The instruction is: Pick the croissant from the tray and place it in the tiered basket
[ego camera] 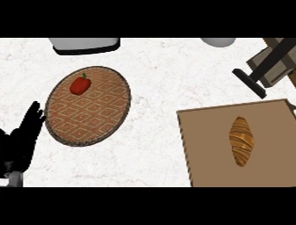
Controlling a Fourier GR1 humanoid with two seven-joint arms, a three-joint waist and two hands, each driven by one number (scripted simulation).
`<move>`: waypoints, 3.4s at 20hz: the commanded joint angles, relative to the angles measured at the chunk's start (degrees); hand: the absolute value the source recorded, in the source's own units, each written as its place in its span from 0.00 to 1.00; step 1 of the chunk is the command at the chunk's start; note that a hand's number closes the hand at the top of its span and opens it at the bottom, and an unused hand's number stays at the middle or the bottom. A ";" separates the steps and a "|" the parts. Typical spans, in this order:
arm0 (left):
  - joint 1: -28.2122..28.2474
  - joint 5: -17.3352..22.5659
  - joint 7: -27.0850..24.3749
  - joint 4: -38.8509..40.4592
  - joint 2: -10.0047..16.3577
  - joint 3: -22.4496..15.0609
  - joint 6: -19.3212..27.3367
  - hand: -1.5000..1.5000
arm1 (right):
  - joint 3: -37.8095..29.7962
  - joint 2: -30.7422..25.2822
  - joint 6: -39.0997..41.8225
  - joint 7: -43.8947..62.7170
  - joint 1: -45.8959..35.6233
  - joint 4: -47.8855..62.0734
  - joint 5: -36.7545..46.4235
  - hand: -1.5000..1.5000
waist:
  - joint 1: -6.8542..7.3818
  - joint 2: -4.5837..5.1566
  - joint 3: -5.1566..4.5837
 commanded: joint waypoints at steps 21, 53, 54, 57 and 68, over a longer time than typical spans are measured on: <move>3.28 -8.71 -4.99 1.46 -8.29 -9.86 3.96 0.50 | 16.48 -15.90 -0.31 51.94 46.97 -43.98 30.39 0.00 | 8.49 1.82 -0.46; 1.85 -9.59 -6.48 6.83 -10.00 -8.21 2.91 0.50 | 28.72 0.75 36.11 88.18 5.37 -22.19 52.94 0.00 | 7.83 1.03 0.04; 1.82 -10.47 -5.20 4.15 -9.37 -8.35 3.91 0.50 | 29.07 2.53 36.67 88.37 5.56 -21.98 54.12 0.00 | 7.84 0.85 0.06; 1.26 -10.81 -6.39 5.56 -11.07 -8.79 4.57 0.50 | 28.19 5.24 39.71 88.37 4.59 -20.27 54.41 0.00 | 7.48 0.90 -0.04; 3.47 -10.98 -6.83 4.74 -9.58 -7.88 3.16 0.50 | 22.65 10.21 45.07 88.34 -3.31 -13.13 54.76 0.00 | 7.18 0.68 0.11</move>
